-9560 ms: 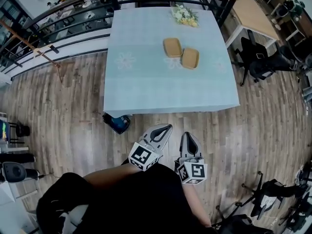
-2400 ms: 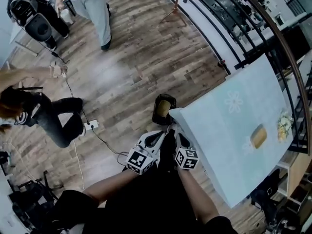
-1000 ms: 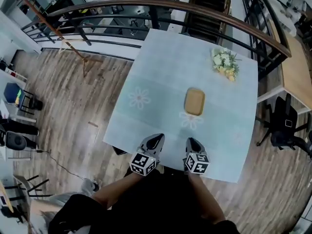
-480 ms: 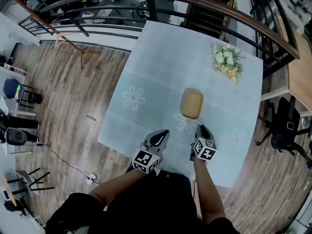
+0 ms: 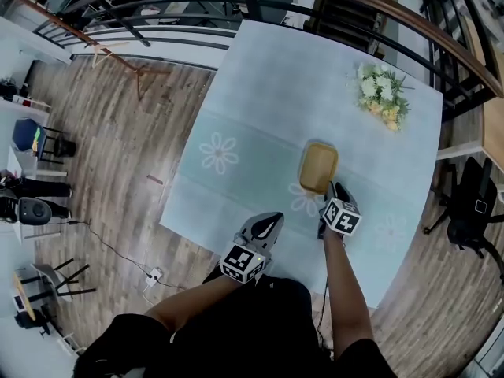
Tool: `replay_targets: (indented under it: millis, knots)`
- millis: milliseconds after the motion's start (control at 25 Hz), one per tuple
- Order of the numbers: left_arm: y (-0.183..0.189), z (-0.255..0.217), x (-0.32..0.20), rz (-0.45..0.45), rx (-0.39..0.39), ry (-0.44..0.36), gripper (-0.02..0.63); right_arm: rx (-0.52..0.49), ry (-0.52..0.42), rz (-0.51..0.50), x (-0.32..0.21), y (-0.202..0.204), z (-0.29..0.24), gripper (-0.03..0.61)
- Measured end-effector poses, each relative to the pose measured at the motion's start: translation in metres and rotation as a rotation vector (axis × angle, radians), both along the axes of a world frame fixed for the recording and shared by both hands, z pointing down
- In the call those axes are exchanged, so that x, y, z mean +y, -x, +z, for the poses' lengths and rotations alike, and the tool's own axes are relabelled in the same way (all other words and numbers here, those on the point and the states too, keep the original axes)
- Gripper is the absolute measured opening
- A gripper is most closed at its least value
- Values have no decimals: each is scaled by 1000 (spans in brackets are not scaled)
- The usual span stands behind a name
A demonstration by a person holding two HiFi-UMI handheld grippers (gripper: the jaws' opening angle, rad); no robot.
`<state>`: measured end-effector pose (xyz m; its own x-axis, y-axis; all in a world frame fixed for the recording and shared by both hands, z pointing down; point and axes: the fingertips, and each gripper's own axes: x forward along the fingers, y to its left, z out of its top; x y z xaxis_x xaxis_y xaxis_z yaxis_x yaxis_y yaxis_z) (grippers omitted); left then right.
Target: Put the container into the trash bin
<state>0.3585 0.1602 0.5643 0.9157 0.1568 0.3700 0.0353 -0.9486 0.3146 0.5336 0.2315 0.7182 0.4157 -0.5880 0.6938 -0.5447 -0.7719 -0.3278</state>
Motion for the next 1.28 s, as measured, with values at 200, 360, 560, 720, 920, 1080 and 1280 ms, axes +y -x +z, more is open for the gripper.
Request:
replay_targets:
  millis: [200,360,560,720,920,1080,1280]
  knots:
    - [2,3,-7,-32,-6,-8,15,-15,37,-26,-7,-8,24,103]
    - [10,8,-7,-63,-15,4,15,-15,58,-48,-7,-8,32,60]
    - [16,10,2,-40,-21,-10,15,0,12,-45,-9,-2,25,44]
    - [24,4,4,-17,-9,-28,15,7,-6,-51,-4,19,17,43]
    - [59,0,-4,-66,1,-13,15,16,-13,-93,-3,62,0,43]
    - [87,-1,-14,-98,8,-4,15,23,-29,-107,-7,91,-18,43]
    - [129,-6,-32,-164,35,3,15,23,-21,-141,-6,139,-34,43]
